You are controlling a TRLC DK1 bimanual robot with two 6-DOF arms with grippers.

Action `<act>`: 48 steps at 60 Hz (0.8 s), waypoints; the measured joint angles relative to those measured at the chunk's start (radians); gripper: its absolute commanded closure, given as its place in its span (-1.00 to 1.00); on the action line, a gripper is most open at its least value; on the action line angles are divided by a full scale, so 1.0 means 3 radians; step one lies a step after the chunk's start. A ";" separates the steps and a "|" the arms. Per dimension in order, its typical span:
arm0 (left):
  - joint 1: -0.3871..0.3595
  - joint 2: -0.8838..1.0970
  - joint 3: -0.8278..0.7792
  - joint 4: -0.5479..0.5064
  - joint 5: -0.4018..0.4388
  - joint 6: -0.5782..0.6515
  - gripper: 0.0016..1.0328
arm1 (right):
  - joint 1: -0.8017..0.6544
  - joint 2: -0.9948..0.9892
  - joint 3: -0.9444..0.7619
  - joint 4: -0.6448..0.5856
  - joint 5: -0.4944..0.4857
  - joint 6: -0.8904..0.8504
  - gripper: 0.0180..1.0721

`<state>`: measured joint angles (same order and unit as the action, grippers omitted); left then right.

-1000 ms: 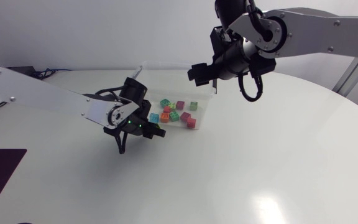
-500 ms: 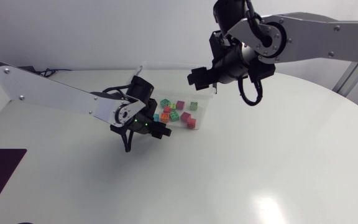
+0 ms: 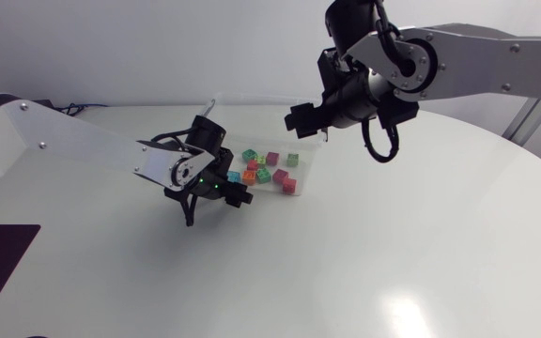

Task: Place the duplo bricks in the container

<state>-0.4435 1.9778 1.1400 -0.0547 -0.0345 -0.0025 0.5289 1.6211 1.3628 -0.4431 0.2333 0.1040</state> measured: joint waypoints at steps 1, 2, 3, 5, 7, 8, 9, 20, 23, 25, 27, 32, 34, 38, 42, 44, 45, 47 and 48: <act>0.0008 0.0000 0.0000 0.0008 0.0001 0.0008 -0.34 | 0.0000 0.0000 -0.0004 0.0001 0.0000 0.0000 -0.61; 0.0014 0.0000 0.0000 0.0018 0.0009 0.0022 -0.34 | 0.0000 0.0000 -0.0009 0.0006 0.0000 0.0000 -0.61; 0.0019 0.0000 0.0000 0.0032 0.0010 0.0038 -0.34 | 0.0000 0.0000 -0.0014 0.0009 0.0000 0.0000 -0.61; 0.0033 0.0006 0.0000 0.0085 0.0017 0.0099 -0.34 | 0.0000 0.0000 -0.0029 0.0010 0.0000 0.0000 -0.60; 0.0038 0.0008 0.0000 0.0120 0.0033 0.0132 -0.36 | 0.0000 0.0000 -0.0038 0.0010 0.0000 -0.0001 -0.61; 0.0039 0.0013 0.0000 0.0132 0.0039 0.0151 -0.40 | 0.0000 0.0000 -0.0042 0.0011 0.0000 -0.0001 -0.61; 0.0043 0.0015 0.0000 0.0139 0.0051 0.0170 -0.41 | 0.0000 0.0000 -0.0046 0.0011 0.0000 -0.0001 -0.60; 0.0104 0.0075 -0.0009 0.0258 0.0290 0.0362 -0.41 | 0.0000 -0.0005 -0.0056 0.0019 0.0000 -0.0003 -0.60; 0.0114 0.0089 -0.0019 0.0281 0.0309 0.0404 -0.41 | 0.0000 -0.0010 -0.0056 0.0019 0.0000 -0.0001 -0.61; 0.0118 0.0100 -0.0024 0.0295 0.0333 0.0441 -0.41 | 0.0000 -0.0011 -0.0056 0.0019 0.0000 -0.0003 -0.61; 0.0121 0.0116 -0.0025 0.0305 0.0365 0.0460 -0.41 | 0.0000 -0.0013 -0.0056 0.0020 0.0000 -0.0001 -0.60; 0.0126 0.0163 -0.0027 0.0305 0.0430 0.0529 -0.41 | 0.0000 -0.0018 -0.0057 0.0019 0.0000 -0.0003 -0.61; 0.0128 0.0179 -0.0029 0.0305 0.0454 0.0552 -0.41 | 0.0000 -0.0018 -0.0057 0.0019 0.0000 -0.0004 -0.61; 0.0131 0.0201 -0.0052 0.0305 0.0481 0.0612 -0.41 | 0.0000 -0.0019 -0.0056 0.0019 0.0001 -0.0011 -0.61; 0.0132 0.0217 -0.0079 0.0326 0.0523 0.0638 -0.23 | 0.0000 -0.0019 -0.0057 0.0019 0.0001 -0.0011 -0.60; 0.0132 0.0217 -0.0080 0.0329 0.0542 0.0651 -0.07 | 0.0000 -0.0019 -0.0057 0.0019 0.0003 -0.0011 -0.61; 0.0132 0.0217 -0.0080 0.0329 0.0547 0.0654 0.00 | 0.0000 -0.0020 -0.0057 0.0020 0.0001 -0.0011 -0.61; 0.0132 0.0217 -0.0083 0.0332 0.0561 0.0662 0.19 | 0.0000 -0.0024 -0.0057 0.0019 0.0003 -0.0011 -0.61; 0.0132 0.0217 -0.0085 0.0332 0.0566 0.0670 0.29 | 0.0000 -0.0025 -0.0061 0.0020 0.0003 -0.0013 -0.60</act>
<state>-0.4038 2.0430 1.1145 0.0448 0.1352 0.1986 0.5289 1.6135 1.3445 -0.4370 0.2340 0.1001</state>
